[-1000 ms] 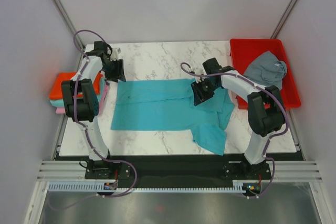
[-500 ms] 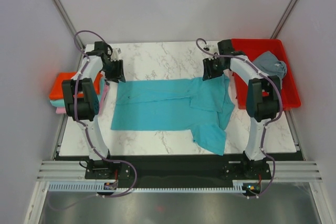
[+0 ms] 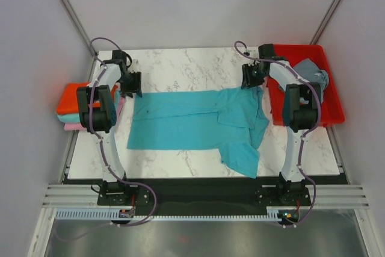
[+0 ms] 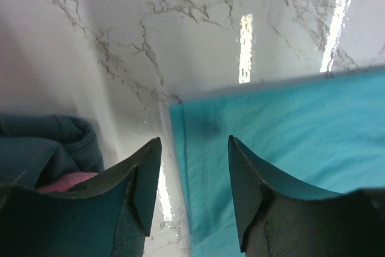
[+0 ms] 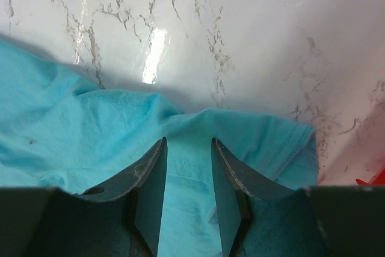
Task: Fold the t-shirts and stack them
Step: Fold the tshirt
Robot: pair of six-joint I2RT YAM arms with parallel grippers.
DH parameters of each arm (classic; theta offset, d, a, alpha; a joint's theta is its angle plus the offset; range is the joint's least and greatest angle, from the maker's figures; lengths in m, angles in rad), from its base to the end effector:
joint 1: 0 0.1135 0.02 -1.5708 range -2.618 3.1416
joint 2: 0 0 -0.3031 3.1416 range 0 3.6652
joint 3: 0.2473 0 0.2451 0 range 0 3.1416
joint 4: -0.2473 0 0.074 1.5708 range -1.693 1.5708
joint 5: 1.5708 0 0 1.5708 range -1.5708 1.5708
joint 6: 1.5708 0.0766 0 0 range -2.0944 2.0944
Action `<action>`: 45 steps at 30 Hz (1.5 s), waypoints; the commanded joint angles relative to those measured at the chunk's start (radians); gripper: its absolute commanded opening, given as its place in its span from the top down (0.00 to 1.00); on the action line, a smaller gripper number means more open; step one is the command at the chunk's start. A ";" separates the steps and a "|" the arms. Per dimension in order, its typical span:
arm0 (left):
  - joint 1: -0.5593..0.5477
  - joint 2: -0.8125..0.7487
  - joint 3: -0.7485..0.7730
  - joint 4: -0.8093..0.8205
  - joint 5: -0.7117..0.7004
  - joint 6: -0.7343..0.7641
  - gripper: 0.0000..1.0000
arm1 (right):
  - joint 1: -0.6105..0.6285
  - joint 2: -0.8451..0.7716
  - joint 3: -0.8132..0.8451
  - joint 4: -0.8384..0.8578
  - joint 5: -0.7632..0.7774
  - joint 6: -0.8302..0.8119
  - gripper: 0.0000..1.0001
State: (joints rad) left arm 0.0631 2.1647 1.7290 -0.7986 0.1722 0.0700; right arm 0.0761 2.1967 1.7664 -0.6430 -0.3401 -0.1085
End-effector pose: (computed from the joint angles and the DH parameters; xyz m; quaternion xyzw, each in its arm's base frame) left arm 0.4796 0.0171 0.1777 0.0178 0.9822 -0.0735 0.1721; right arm 0.5049 0.0641 0.1861 -0.1295 0.9473 0.1601 0.2453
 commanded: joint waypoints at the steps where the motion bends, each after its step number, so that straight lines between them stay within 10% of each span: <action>1: -0.005 0.058 0.073 0.001 -0.020 -0.006 0.45 | -0.001 0.020 0.038 0.013 0.013 -0.014 0.57; 11: -0.005 0.124 0.122 0.001 -0.031 0.004 0.98 | -0.001 0.055 0.027 0.013 0.093 -0.014 0.56; 45: -0.029 0.362 0.495 0.058 -0.261 0.030 0.98 | 0.059 0.320 0.372 0.048 0.251 -0.033 0.54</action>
State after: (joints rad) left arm 0.0303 2.4741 2.1799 -0.7761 -0.0238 0.0708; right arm 0.1226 2.4630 2.1078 -0.5964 -0.1226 -0.1280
